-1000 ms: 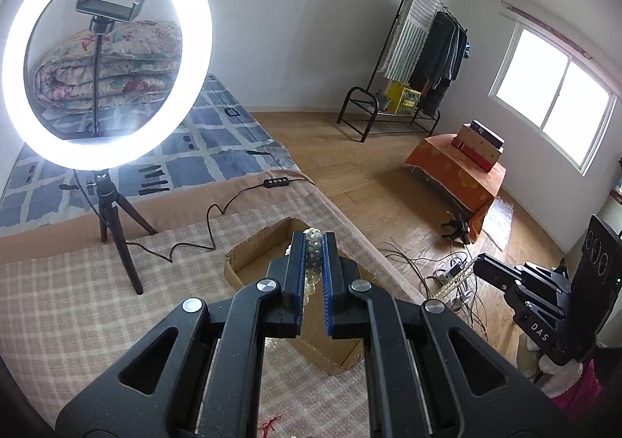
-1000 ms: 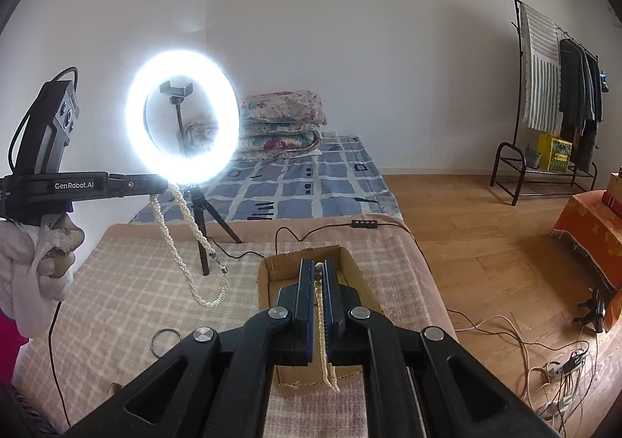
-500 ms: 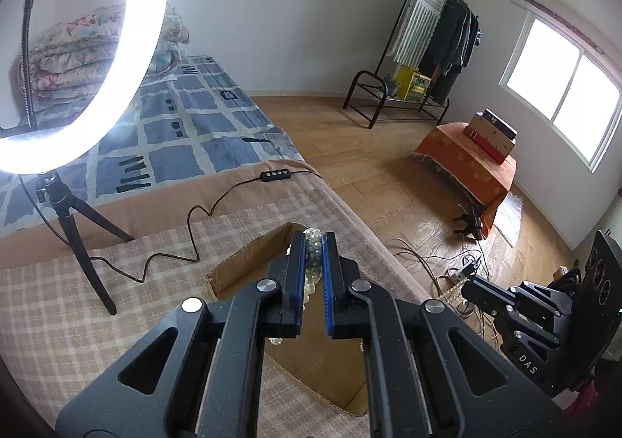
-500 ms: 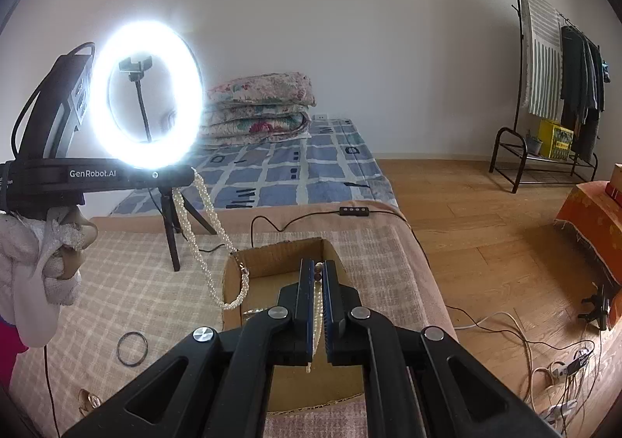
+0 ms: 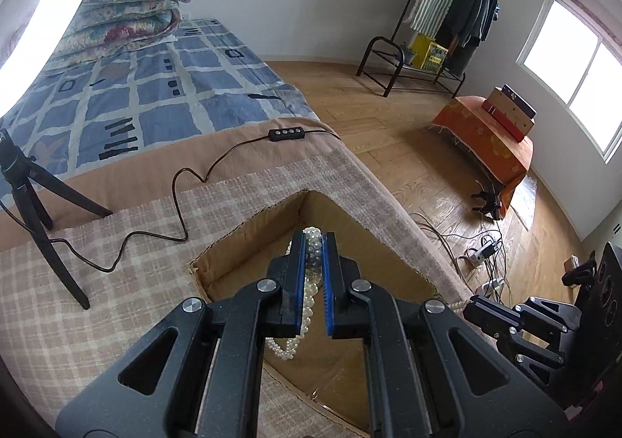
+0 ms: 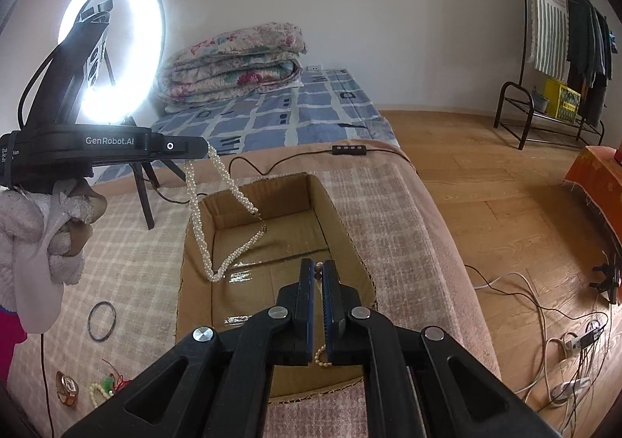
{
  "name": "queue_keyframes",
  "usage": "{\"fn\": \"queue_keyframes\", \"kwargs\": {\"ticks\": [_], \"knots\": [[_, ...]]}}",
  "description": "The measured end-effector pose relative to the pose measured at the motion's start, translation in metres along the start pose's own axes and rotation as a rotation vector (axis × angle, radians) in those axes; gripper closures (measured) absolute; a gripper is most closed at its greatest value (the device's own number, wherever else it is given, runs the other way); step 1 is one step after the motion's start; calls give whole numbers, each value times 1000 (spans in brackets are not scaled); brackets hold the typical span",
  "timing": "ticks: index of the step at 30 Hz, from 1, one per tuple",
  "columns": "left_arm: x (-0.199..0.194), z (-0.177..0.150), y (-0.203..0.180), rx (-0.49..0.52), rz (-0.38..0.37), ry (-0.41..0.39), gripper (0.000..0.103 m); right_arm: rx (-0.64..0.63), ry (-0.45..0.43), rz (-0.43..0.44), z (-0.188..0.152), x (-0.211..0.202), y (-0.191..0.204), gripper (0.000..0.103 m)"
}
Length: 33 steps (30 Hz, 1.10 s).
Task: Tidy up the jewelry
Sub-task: 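Open the right tool to drop the necklace into the box, then move the right tool back to the blanket toward the bead bracelet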
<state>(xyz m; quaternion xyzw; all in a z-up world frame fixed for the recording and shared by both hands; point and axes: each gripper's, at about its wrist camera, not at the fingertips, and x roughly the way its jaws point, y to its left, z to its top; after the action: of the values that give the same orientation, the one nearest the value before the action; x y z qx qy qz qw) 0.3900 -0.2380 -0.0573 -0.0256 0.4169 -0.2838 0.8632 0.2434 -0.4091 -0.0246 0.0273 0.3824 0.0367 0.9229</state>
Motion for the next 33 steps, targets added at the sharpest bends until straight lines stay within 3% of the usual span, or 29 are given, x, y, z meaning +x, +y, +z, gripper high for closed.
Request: {"fn": "queue_keyframes", "kwargs": {"ticks": [5,6,7,8,9,11,12,13,15,20,33], "knots": [[6,-4,-1,12,10,9,97,3,29,9,-7,10,-1,100],[6,-4,-2,15,14,13,94,1,34,16,-8,11,-1,96],[5,-4,-3,17,19,16,86,2,36,17,-9,12,-1,80],[2,-4,-4,18,19,10,63,2,32,17,-10,11,0,74],[0,-4,-4,18,21,1,51,-3,30,10,-11,10,1,64],[-7,-5,-5,18,36,-10,49,-16,31,-15,-12,8,5,37],[-9,-5,-6,18,42,-10,48,-24,24,-30,-12,6,8,18],[-12,-5,-6,15,43,-9,47,-35,11,-41,-13,3,10,12],[-19,-5,-6,11,47,-16,37,-63,11,-53,-14,0,16,11],[-43,-6,-10,15,62,-32,30,-114,9,-98,-14,-11,31,4],[-145,-28,-4,15,108,-97,30,-133,-60,-105,-19,-71,64,1]]}}
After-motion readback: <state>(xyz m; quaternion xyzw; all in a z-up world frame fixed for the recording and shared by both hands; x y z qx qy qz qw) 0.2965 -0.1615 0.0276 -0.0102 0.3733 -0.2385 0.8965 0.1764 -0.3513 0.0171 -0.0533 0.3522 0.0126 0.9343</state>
